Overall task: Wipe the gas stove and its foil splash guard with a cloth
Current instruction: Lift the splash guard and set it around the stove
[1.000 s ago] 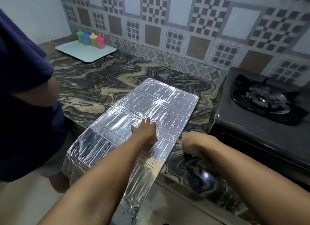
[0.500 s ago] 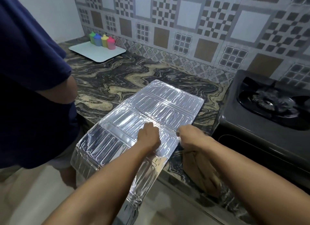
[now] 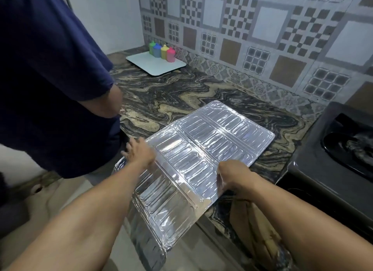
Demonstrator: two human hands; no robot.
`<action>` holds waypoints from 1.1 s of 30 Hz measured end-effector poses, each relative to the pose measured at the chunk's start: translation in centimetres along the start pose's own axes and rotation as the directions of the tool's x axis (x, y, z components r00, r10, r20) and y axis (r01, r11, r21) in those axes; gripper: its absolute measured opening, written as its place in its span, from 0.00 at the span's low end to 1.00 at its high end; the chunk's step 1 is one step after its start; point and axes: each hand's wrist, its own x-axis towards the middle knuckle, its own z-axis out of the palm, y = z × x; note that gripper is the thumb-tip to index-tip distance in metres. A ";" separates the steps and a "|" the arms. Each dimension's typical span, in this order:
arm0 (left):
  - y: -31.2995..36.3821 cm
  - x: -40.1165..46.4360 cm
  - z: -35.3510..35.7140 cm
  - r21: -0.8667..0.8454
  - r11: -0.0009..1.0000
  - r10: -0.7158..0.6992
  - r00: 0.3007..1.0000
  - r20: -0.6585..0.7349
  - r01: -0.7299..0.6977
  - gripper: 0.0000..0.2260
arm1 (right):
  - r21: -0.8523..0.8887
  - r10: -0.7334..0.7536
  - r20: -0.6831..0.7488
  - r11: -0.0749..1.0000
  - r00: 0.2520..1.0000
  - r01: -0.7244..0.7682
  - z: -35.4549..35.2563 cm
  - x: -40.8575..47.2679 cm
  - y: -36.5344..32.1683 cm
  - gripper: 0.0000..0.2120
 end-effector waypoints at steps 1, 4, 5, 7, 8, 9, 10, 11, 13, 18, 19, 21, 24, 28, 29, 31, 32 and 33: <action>-1.1 0.6 -0.1 -0.034 0.995 -0.092 0.995 0.041 0.093 0.30 | -0.017 -0.001 -0.022 1.000 1.000 0.001 0.0 0.1 0.0 0.12; -3.2 1.6 -0.1 -0.075 0.981 -0.165 0.976 0.141 0.176 0.36 | -0.051 0.012 -0.070 0.999 0.997 -0.016 0.3 0.4 0.3 0.09; -3.6 1.5 -0.1 -0.076 0.981 -0.163 0.975 0.152 0.176 0.34 | -0.064 0.014 -0.081 0.998 0.997 -0.019 0.4 0.5 0.5 0.09; -3.9 1.6 -0.1 -0.080 0.981 -0.163 0.978 0.134 0.174 0.31 | -0.069 0.020 -0.098 0.997 0.995 -0.026 0.7 0.9 0.8 0.07; -4.0 1.6 -0.2 -0.089 0.980 -0.165 0.980 0.113 0.176 0.29 | -0.062 0.025 -0.105 0.998 0.994 -0.032 0.8 1.1 1.0 0.06; -4.0 1.6 -0.4 -0.115 0.978 -0.165 0.983 0.085 0.174 0.26 | -0.047 0.038 -0.103 0.998 0.994 -0.043 0.7 1.1 1.0 0.05; -4.1 1.8 -0.7 -0.160 0.972 -0.168 0.984 0.054 0.174 0.22 | -0.037 0.045 -0.095 0.998 0.994 -0.049 0.6 1.1 1.0 0.05; -4.0 1.8 -1.3 -0.217 0.960 -0.175 0.984 0.028 0.177 0.18 | -0.036 0.047 -0.070 0.998 0.996 -0.050 0.1 1.1 0.9 0.08; -3.5 1.8 -2.9 -0.303 0.939 -0.174 0.985 -0.014 0.161 0.12 | -0.068 0.055 -0.012 0.996 0.998 -0.056 -0.9 0.9 0.5 0.14; -1.0 1.1 -8.6 -0.303 0.953 -0.017 0.999 -0.033 0.006 0.04 | -0.163 0.028 -0.109 0.986 0.994 -0.046 -4.6 1.4 -0.4 0.15; -0.4 0.7 -9.8 -0.309 0.951 0.015 0.999 -0.038 -0.026 0.05 | -0.138 0.006 -0.167 0.990 0.986 -0.029 -5.7 1.7 -0.6 0.14; 1.1 -0.2 -12.1 -0.290 0.952 0.088 0.995 -0.055 -0.100 0.08 | -0.079 -0.037 -0.301 0.997 0.953 0.013 -8.1 2.7 -1.0 0.10; 3.2 -1.5 -15.2 -0.249 0.946 0.184 0.977 -0.107 -0.206 0.12 | -0.072 -0.091 -0.406 0.995 0.909 0.067 -12.6 3.9 -1.9 0.23; 5.5 -3.7 -19.1 -0.226 0.922 0.274 0.943 -0.190 -0.314 0.14 | -0.049 -0.205 -0.447 0.978 0.871 0.205 -18.6 4.2 -2.7 0.38; 6.0 -4.2 -19.9 -0.193 0.920 0.298 0.930 -0.215 -0.340 0.14 | -0.062 -0.224 -0.464 0.973 0.857 0.221 -19.7 4.1 -2.6 0.38; 6.8 -5.2 -21.4 -0.149 0.914 0.332 0.908 -0.257 -0.376 0.13 | -0.128 -0.247 -0.498 0.969 0.831 0.212 -21.7 3.4 -2.2 0.30; 7.2 -5.8 -22.1 -0.135 0.910 0.349 0.901 -0.260 -0.391 0.12 | -0.161 -0.239 -0.507 0.970 0.828 0.182 -22.5 2.9 -1.9 0.24; 7.4 -6.2 -22.8 -0.122 0.906 0.366 0.895 -0.254 -0.405 0.11 | -0.180 -0.225 -0.518 0.972 0.825 0.151 -23.3 2.4 -1.6 0.17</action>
